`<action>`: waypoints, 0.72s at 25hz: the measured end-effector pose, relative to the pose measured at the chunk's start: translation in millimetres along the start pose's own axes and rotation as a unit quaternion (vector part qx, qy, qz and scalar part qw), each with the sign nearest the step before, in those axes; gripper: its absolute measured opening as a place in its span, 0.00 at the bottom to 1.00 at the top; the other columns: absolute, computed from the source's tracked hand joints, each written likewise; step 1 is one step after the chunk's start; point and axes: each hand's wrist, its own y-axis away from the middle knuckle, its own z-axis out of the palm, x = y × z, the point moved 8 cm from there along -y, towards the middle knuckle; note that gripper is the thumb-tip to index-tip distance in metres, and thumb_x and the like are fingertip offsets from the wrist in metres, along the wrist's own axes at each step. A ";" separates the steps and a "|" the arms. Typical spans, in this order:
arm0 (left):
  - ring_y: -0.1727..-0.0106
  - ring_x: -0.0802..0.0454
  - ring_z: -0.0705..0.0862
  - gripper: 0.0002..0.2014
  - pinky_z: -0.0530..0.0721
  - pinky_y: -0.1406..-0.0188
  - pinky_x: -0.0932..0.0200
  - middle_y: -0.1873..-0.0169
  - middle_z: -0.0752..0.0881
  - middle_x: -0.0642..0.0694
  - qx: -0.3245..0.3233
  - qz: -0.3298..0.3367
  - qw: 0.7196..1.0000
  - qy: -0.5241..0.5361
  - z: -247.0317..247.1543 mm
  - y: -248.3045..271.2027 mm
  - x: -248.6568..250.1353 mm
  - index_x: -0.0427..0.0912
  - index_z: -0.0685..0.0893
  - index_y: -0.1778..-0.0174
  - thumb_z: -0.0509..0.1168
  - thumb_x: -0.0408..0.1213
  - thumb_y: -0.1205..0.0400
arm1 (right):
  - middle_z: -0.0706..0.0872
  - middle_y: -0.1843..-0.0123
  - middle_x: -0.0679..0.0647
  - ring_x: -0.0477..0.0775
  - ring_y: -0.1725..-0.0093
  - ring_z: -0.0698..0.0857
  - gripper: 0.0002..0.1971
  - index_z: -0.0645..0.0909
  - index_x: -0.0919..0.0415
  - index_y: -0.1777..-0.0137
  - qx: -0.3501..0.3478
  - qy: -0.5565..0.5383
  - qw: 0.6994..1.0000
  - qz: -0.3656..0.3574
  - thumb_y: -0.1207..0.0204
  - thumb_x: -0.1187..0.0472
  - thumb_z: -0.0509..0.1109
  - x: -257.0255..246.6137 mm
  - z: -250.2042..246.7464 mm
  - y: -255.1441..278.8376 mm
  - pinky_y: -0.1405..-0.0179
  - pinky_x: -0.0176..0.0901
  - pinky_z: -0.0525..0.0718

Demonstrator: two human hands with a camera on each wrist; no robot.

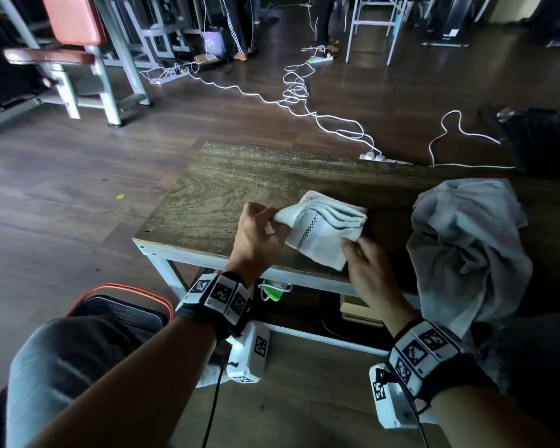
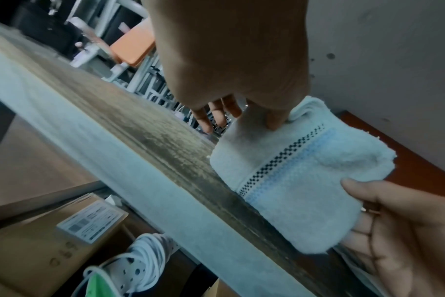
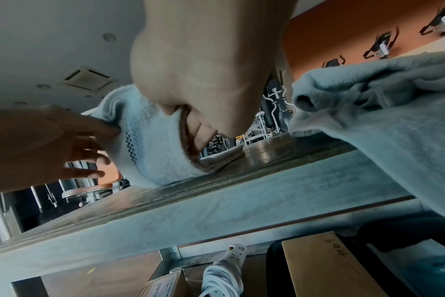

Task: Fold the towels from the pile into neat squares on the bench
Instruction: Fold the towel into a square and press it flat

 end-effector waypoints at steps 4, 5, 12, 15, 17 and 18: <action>0.73 0.53 0.72 0.27 0.72 0.74 0.48 0.74 0.73 0.49 -0.039 -0.075 0.993 0.081 6.9 8.2 -19.8 0.36 0.73 0.67 0.65 0.59 0.20 | 0.86 0.58 0.47 0.40 0.61 0.86 0.11 0.80 0.55 0.49 0.002 -0.031 1.000 0.002 0.13 0.50 0.61 -5.4 -0.7 3.0 0.71 0.27 0.78; 0.75 0.56 0.68 0.25 0.67 0.76 0.54 0.77 0.70 0.52 -0.033 -0.068 0.995 0.069 7.4 9.3 -18.3 0.37 0.70 0.68 0.64 0.56 0.18 | 0.85 0.62 0.46 0.38 0.66 0.83 0.10 0.79 0.55 0.51 0.013 -0.027 1.000 -0.005 0.13 0.51 0.61 -6.8 -0.8 3.9 0.74 0.27 0.77; 0.55 0.33 0.85 0.19 0.80 0.58 0.50 0.61 0.87 0.38 -0.054 -0.121 0.984 -0.122 29.3 -4.5 -34.9 0.43 0.77 0.63 0.61 0.55 0.18 | 0.83 0.65 0.51 0.44 0.71 0.81 0.15 0.80 0.59 0.53 0.044 0.115 0.991 0.055 0.14 0.49 0.61 21.5 2.6 -14.6 0.77 0.35 0.71; 0.47 0.32 0.85 0.22 0.79 0.52 0.50 0.51 0.88 0.37 -0.078 -0.178 0.964 -0.182 42.6 -10.8 -46.8 0.45 0.83 0.53 0.58 0.61 0.19 | 0.86 0.60 0.57 0.50 0.68 0.83 0.21 0.82 0.64 0.51 0.034 0.131 0.985 0.108 0.14 0.46 0.59 32.1 1.2 -24.3 0.77 0.38 0.71; 0.46 0.33 0.85 0.23 0.77 0.53 0.51 0.50 0.88 0.39 -0.078 -0.192 0.959 -0.192 47.0 -11.8 -52.9 0.46 0.85 0.53 0.57 0.63 0.20 | 0.85 0.62 0.56 0.49 0.69 0.81 0.22 0.82 0.65 0.52 0.044 0.142 0.982 0.119 0.14 0.45 0.58 35.2 0.3 -28.0 0.78 0.37 0.70; 0.46 0.34 0.85 0.24 0.76 0.54 0.52 0.51 0.89 0.39 -0.076 -0.198 0.957 -0.197 48.4 -12.6 -54.9 0.46 0.85 0.54 0.57 0.63 0.20 | 0.84 0.64 0.55 0.48 0.70 0.80 0.23 0.82 0.66 0.52 0.048 0.148 0.980 0.125 0.13 0.46 0.58 36.6 0.3 -29.0 0.78 0.36 0.69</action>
